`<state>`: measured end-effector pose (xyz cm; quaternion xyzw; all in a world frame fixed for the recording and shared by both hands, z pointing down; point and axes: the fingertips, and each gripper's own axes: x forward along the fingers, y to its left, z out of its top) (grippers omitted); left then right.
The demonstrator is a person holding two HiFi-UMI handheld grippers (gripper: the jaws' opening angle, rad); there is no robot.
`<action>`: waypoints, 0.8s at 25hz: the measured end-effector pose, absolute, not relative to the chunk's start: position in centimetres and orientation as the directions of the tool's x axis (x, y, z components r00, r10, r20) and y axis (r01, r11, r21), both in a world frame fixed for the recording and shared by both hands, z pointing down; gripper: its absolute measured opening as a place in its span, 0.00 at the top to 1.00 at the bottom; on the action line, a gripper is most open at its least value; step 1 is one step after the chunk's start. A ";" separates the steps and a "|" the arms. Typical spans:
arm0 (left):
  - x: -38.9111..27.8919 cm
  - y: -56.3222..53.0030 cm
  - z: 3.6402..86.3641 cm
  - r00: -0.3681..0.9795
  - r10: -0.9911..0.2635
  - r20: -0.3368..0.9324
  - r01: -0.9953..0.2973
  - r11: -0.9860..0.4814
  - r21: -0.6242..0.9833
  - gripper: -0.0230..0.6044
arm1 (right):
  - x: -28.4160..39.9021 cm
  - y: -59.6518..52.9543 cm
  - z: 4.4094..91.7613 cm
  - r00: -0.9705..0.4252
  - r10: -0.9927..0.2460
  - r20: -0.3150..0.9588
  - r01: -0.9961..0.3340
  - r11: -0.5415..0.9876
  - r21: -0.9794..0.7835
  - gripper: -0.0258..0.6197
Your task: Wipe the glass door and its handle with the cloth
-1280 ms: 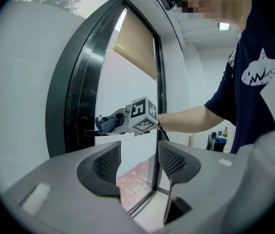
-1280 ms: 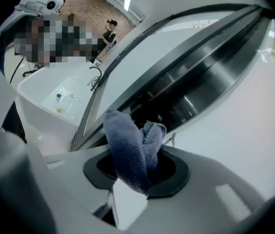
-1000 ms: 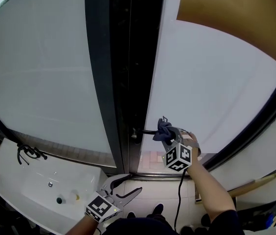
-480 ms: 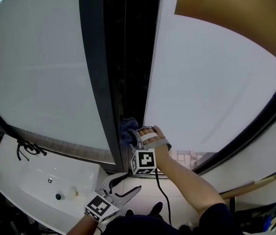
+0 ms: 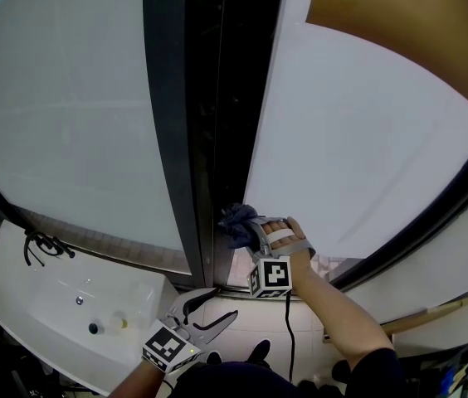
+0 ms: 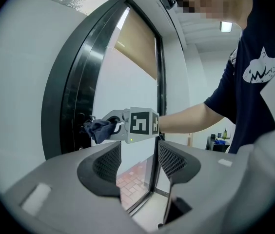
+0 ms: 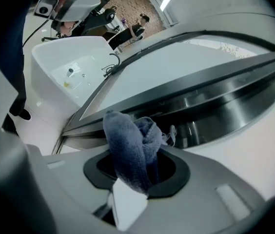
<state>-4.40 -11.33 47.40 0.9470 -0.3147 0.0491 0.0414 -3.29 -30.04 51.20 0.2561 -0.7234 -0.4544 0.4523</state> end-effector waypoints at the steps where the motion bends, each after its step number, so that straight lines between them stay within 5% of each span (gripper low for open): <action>1: -4.3 -11.3 47.3 0.801 -0.588 0.115 -0.596 -0.802 0.048 0.59 | -2.2 -30.1 51.2 -0.445 -0.789 0.422 0.037 0.455 0.890 0.76; 10: -4.0 -10.8 47.0 0.820 -0.563 0.099 -0.569 -0.820 0.053 0.59 | 4.3 -30.4 50.4 -0.349 -0.841 0.414 -0.086 0.469 0.879 0.76; 20: -4.9 -10.6 46.9 0.809 -0.581 0.093 -0.587 -0.808 0.052 0.59 | -8.2 -27.8 49.4 -0.523 -0.762 0.382 0.037 0.427 0.903 0.76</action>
